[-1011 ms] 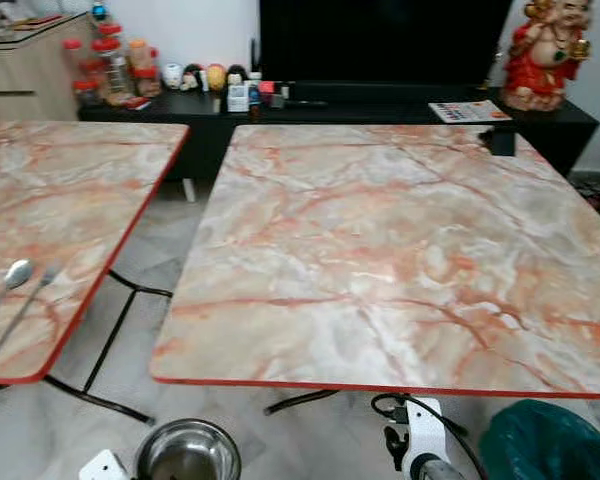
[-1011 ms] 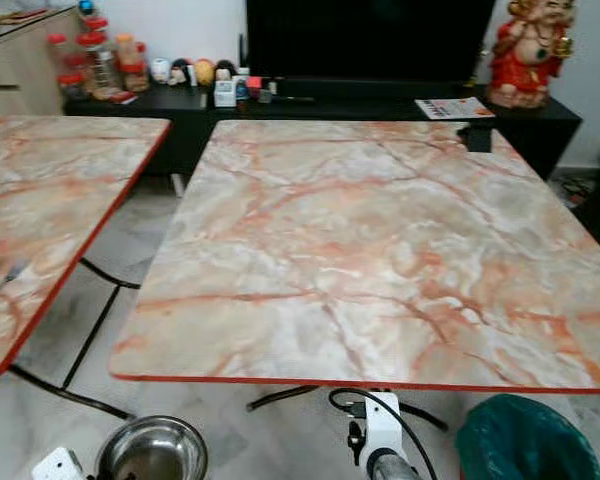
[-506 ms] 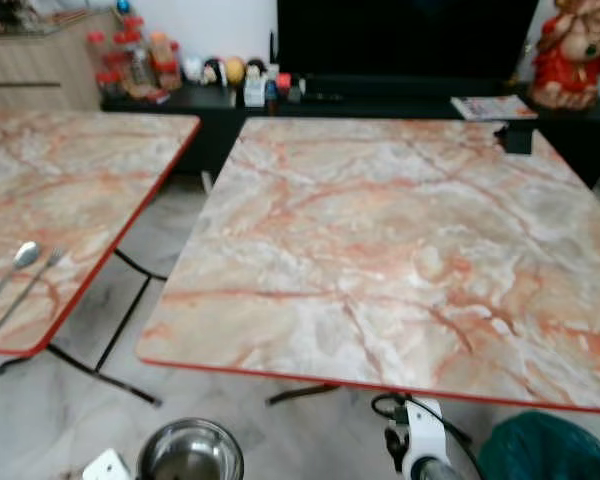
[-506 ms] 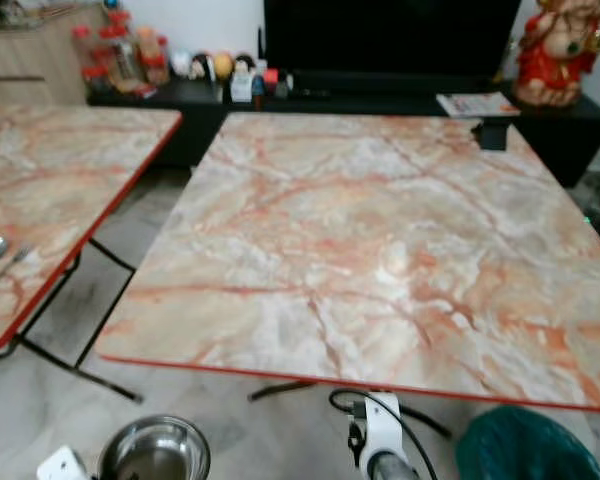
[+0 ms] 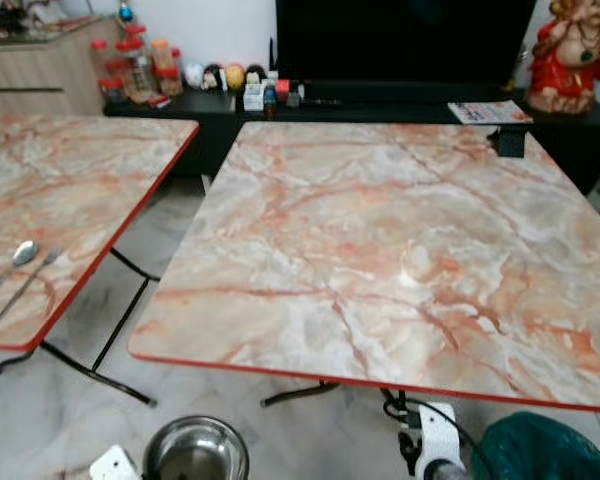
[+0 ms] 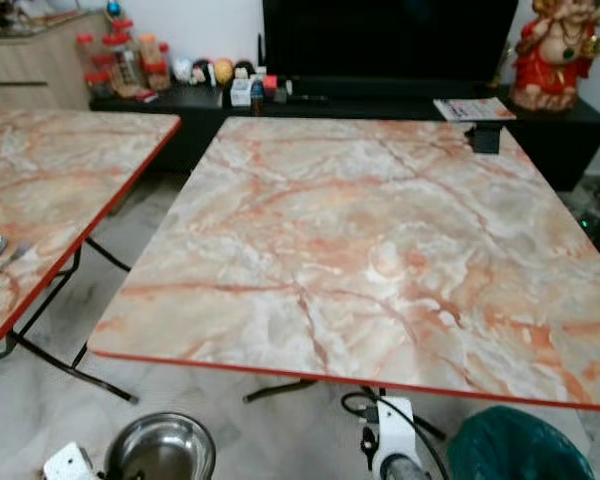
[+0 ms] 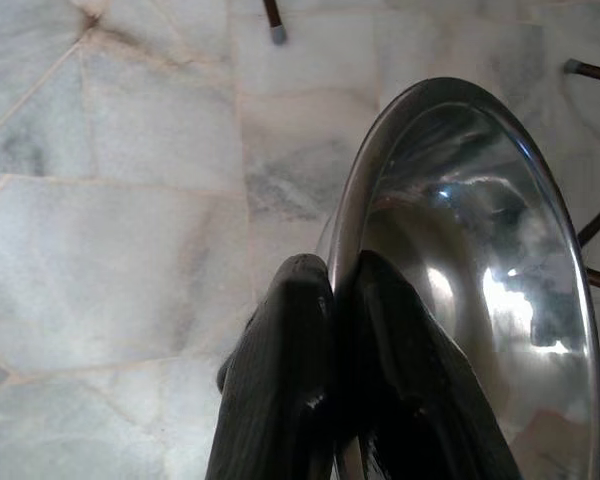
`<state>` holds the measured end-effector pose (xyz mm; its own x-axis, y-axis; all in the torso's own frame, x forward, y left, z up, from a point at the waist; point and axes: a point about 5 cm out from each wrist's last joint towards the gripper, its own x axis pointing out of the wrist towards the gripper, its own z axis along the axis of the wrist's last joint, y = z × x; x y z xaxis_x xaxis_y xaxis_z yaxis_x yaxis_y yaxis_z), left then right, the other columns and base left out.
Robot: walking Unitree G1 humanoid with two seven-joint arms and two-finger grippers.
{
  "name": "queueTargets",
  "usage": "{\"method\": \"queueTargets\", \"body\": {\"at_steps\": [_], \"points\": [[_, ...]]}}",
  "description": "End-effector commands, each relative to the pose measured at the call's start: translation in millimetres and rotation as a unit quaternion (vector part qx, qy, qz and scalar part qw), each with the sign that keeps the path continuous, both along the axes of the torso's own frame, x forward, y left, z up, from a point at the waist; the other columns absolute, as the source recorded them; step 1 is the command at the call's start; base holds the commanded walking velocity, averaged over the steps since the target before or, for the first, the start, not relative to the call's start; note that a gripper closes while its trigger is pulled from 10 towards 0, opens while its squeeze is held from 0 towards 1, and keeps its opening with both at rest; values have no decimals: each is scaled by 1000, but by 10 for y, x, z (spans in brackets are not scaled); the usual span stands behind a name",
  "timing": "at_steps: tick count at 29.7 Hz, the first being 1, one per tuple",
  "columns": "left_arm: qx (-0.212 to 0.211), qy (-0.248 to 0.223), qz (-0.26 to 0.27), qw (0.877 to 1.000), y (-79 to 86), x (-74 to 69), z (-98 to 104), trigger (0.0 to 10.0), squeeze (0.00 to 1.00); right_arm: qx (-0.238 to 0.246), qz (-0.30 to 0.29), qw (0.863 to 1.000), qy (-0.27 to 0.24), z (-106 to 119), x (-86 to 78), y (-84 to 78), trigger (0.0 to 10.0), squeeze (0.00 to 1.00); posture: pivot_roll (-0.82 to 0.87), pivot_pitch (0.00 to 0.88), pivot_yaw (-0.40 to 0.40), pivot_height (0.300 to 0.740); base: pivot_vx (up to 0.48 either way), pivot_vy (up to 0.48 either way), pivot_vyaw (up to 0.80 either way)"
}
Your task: Setting the table
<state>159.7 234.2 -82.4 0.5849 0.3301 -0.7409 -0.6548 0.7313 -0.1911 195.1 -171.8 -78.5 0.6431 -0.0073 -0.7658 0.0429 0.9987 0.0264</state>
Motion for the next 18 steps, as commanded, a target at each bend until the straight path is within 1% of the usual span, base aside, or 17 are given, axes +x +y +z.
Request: {"method": "queueTargets", "body": {"at_steps": [1, 13, 16, 18], "points": [[3, 9, -10, 1000, -26, -16, -15, 10000, 0, 2, -2, 1000, -4, 18, 38, 11, 10000, 0, 48, 0, -13, 740, 0, -480, 0], [3, 9, -15, 1000, -37, 1, -12, 10000, 0, 2, -3, 1000, -4, 21, 44, 12, 10000, 0, 46, 0, -13, 740, 0, -480, 0], [3, 10, -17, 1000, -37, 4, -11, 10000, 0, 2, -5, 1000, -4, 21, 45, 13, 10000, 0, 45, 0, -13, 740, 0, -277, 0], [3, 10, -16, 1000, -36, 3, -12, 10000, 0, 2, -7, 1000, -4, 20, 42, 10, 10000, 0, 45, 0, -13, 740, 0, 0, 0]]}}
